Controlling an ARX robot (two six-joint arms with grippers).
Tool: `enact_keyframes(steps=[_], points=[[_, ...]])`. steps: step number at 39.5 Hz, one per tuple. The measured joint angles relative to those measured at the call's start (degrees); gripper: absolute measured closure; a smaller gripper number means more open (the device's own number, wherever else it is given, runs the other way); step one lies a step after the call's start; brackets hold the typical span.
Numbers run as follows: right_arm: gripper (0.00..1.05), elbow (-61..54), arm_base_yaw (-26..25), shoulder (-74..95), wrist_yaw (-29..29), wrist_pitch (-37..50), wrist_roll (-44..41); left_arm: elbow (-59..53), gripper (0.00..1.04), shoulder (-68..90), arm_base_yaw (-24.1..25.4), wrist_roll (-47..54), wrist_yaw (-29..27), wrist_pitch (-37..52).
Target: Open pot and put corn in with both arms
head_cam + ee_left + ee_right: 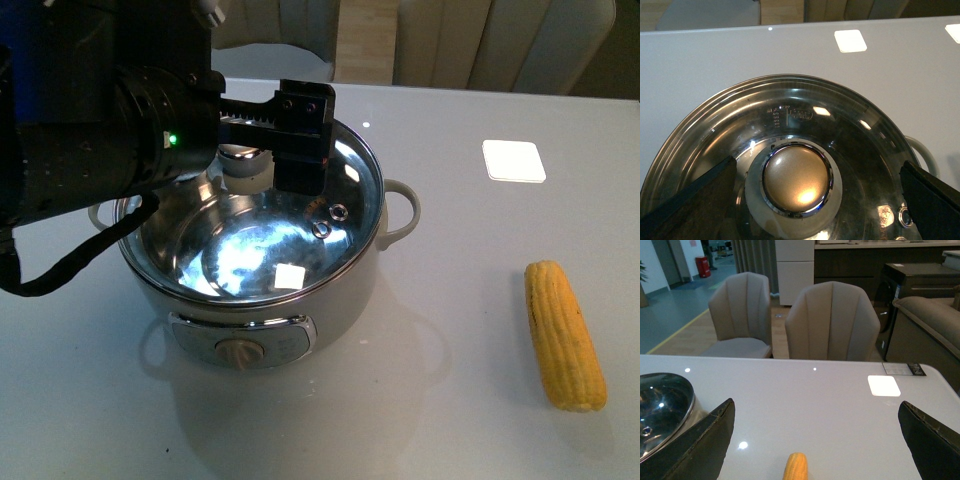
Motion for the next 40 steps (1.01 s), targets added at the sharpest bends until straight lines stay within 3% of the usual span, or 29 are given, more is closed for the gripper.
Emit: enact_keyframes(steps=[30,32,40], points=[[0.09,0.0,0.0,0.0,0.0,0.0,0.0,5.5,0.07,10.2,2.6,1.5,2.3,1.2],[0.09,0.0,0.0,0.0,0.0,0.0,0.0,5.7,0.09,10.3,2.8,1.5,2.3,1.0],[0.09,0.0,0.0,0.0,0.0,0.0,0.0,6.0,0.35,10.3,2.8,1.4,2.6,0.5]])
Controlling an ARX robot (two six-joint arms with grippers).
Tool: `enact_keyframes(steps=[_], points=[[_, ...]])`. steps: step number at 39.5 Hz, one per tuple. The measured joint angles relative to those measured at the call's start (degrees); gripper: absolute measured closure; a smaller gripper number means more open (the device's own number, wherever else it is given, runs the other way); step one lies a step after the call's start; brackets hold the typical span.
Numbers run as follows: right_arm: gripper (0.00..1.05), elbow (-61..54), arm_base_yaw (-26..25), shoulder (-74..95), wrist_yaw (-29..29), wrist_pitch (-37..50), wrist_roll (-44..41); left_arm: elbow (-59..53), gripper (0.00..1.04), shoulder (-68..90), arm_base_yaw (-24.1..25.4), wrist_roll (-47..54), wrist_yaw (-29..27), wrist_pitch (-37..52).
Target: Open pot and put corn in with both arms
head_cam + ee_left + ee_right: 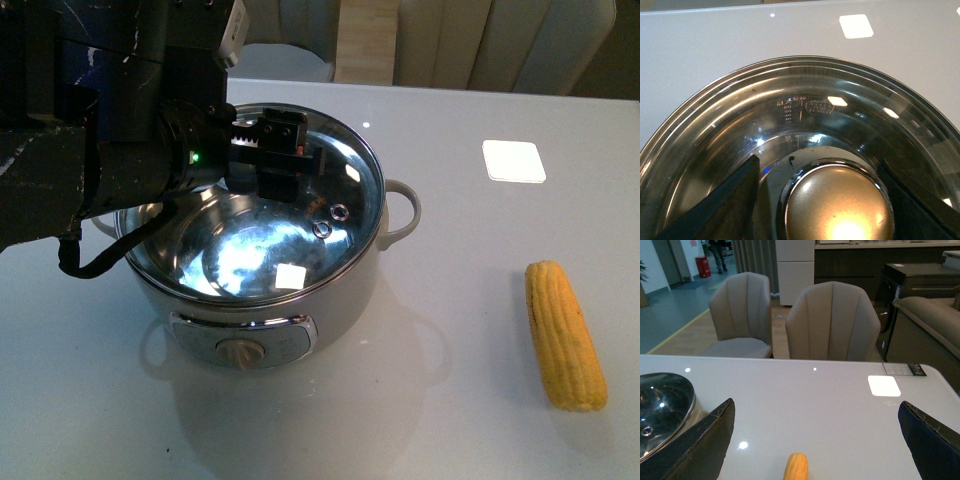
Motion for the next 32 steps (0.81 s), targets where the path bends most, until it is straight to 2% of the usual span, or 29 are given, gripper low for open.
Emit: enact_keyframes(steps=[8,17,32], points=[[0.09,0.0,0.0,0.0,0.0,0.0,0.0,0.1,0.60,-0.2,-0.5,0.4,-0.3,0.0],[0.09,0.0,0.0,0.0,0.0,0.0,0.0,0.3,0.60,-0.7,-0.5,0.6,-0.5,-1.0],[0.09,0.0,0.0,0.0,0.0,0.0,0.0,0.6,0.60,-5.6,0.2,3.0,-2.6,-8.2]])
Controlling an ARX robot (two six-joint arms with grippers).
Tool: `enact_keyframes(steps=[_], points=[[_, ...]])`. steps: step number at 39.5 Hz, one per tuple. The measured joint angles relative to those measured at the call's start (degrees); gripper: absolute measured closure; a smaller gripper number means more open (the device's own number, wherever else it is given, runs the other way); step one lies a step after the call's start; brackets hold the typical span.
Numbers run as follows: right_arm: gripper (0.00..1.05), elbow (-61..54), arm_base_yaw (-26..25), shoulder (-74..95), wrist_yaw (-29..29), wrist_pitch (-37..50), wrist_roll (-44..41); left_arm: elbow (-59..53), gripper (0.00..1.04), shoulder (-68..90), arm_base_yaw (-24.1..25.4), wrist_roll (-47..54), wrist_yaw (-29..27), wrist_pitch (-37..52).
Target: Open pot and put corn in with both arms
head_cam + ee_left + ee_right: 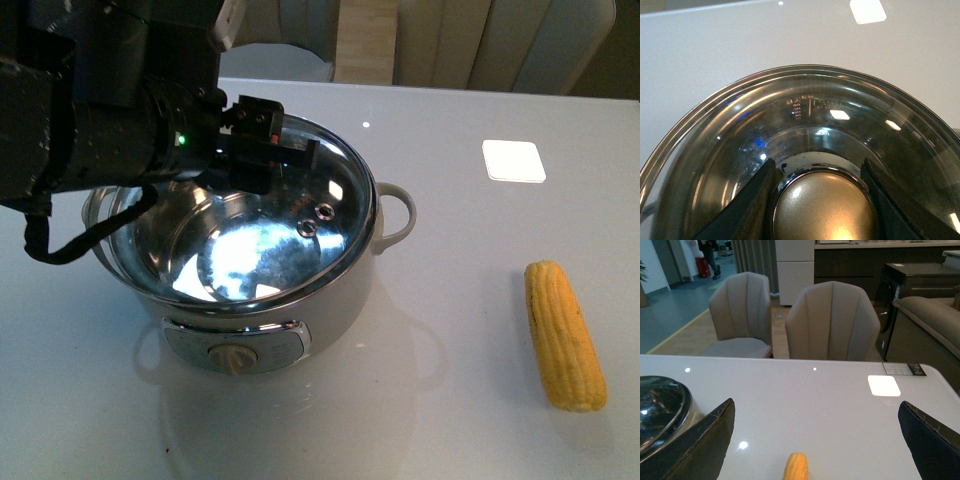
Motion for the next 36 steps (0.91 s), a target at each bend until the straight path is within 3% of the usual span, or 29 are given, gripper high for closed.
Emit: enact_keyframes(steps=[10,16,22,29,36], points=[[0.09,0.0,0.0,0.0,0.0,0.0,0.0,1.1,0.60,-8.0,3.1,1.4,-0.6,-3.8],[0.09,0.0,0.0,0.0,0.0,0.0,0.0,-1.5,0.60,-14.3,7.7,1.9,1.4,-2.6],[0.09,0.0,0.0,0.0,0.0,0.0,0.0,-9.7,0.60,-20.0,16.0,5.0,2.6,1.1],[0.09,0.0,0.0,0.0,0.0,0.0,0.0,-18.7,0.60,-20.4,29.2,8.0,5.7,9.9],[0.09,0.0,0.0,0.0,0.0,0.0,0.0,-19.9,0.60,-14.6,36.9,8.0,7.4,16.4]])
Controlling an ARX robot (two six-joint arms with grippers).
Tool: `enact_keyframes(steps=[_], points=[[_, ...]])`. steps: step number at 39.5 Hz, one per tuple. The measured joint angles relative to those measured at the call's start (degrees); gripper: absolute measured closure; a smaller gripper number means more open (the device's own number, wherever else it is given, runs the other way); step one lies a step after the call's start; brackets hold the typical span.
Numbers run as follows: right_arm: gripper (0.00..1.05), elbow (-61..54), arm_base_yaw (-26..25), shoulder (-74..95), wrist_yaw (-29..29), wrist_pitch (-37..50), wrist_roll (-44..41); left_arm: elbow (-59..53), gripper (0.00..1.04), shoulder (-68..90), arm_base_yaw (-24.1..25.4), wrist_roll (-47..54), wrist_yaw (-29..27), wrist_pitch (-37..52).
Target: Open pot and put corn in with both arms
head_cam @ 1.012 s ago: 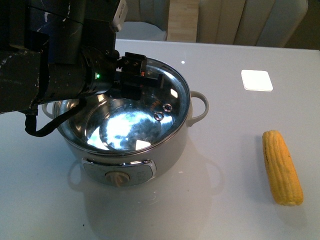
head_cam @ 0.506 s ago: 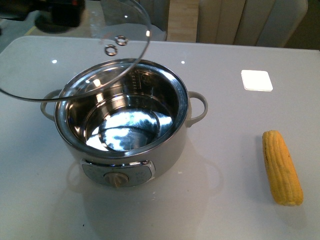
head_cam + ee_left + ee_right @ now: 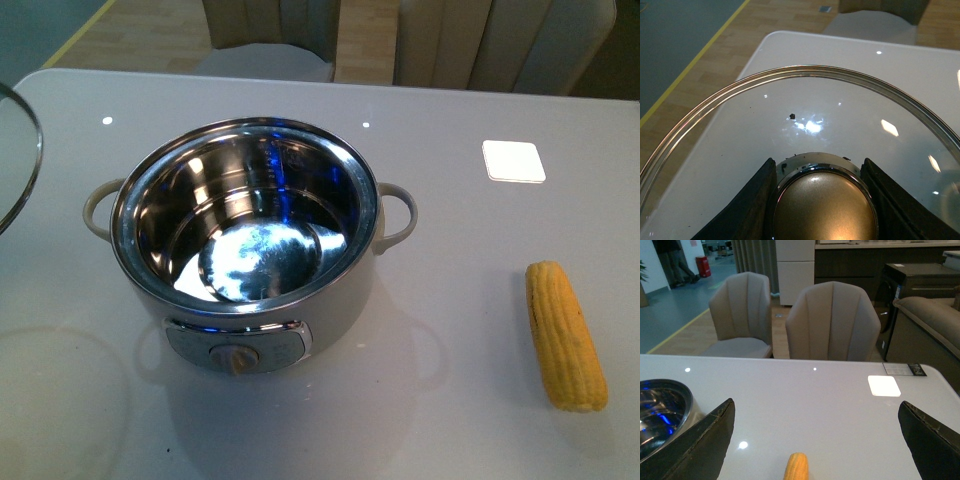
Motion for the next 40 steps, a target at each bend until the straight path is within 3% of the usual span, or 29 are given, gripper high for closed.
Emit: enact_keyframes(steps=[10,40], points=[[0.09,0.0,0.0,0.0,0.0,0.0,0.0,0.0,0.60,14.3,5.1,0.8,0.1,10.0],[0.09,0.0,0.0,0.0,0.0,0.0,0.0,8.7,0.60,44.5,6.5,3.8,4.7,27.5]])
